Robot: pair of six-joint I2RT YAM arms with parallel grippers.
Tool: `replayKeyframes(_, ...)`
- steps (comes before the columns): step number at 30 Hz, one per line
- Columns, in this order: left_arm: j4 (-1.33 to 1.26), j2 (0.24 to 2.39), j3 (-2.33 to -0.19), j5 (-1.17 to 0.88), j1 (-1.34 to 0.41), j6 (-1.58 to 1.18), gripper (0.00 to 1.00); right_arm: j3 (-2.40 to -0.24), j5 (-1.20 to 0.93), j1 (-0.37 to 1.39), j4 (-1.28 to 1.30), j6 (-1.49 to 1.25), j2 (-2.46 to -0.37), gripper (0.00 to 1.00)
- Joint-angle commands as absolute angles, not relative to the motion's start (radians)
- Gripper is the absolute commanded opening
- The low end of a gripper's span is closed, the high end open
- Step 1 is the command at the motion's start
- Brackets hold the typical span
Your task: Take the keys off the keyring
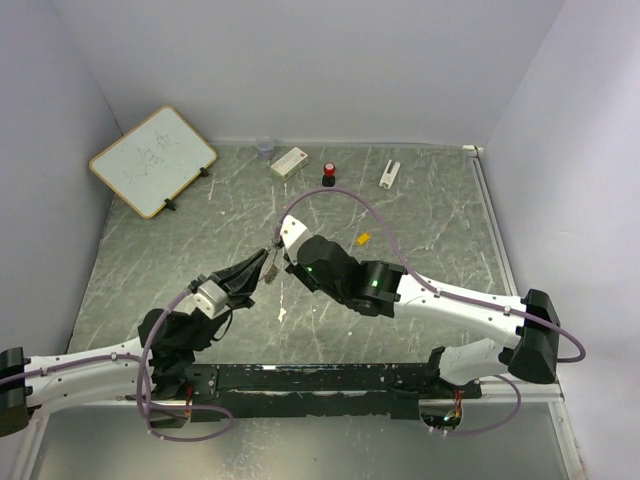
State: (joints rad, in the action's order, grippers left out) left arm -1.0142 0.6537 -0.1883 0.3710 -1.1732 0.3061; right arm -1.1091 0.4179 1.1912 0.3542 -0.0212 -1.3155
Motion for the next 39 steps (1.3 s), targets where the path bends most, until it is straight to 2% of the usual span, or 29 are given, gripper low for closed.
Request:
replayKeyframes(1,-1.117,0.633,-0.216,0.337,-1.169,0.295,0.07,-1.066,0.379,1.163,0.343,-0.011,-1.296,0.00)
replayKeyframes(8,-1.041,0.647,-0.230,0.412,-1.169,0.292,0.07,-1.052,0.456,1.130,0.354,-0.020,-1.281,0.00)
replayKeyframes(17,-0.853,0.833,-0.303,0.559,-1.152,0.189,0.07,-1.008,0.376,0.931,0.286,-0.050,-1.247,0.00)
replayKeyframes(22,-0.770,0.962,-0.341,0.374,-0.987,0.000,0.07,-0.971,0.335,0.856,0.231,-0.075,-1.267,0.00)
replayKeyframes(32,-0.838,1.186,-0.412,0.220,-0.874,-0.022,0.07,-0.891,0.160,0.685,0.070,-0.117,-1.356,0.00)
replayKeyframes(39,-0.913,1.377,-0.433,0.124,-0.766,-0.067,0.07,-0.899,0.078,0.626,-0.013,-0.130,-1.492,0.00)
